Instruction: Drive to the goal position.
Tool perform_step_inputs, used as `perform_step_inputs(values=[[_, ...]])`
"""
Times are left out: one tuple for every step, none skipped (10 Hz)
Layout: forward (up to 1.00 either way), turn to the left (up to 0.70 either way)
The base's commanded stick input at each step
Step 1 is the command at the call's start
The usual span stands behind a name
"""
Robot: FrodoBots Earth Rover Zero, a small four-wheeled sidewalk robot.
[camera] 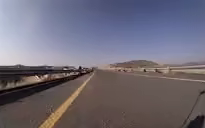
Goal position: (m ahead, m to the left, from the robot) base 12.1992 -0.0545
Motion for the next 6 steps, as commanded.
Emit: perform_step_inputs(values=[[0.85,0.00],[0.85,0.00],[0.85,0.00],[0.85,0.00],[0.85,0.00],[0.85,0.00]])
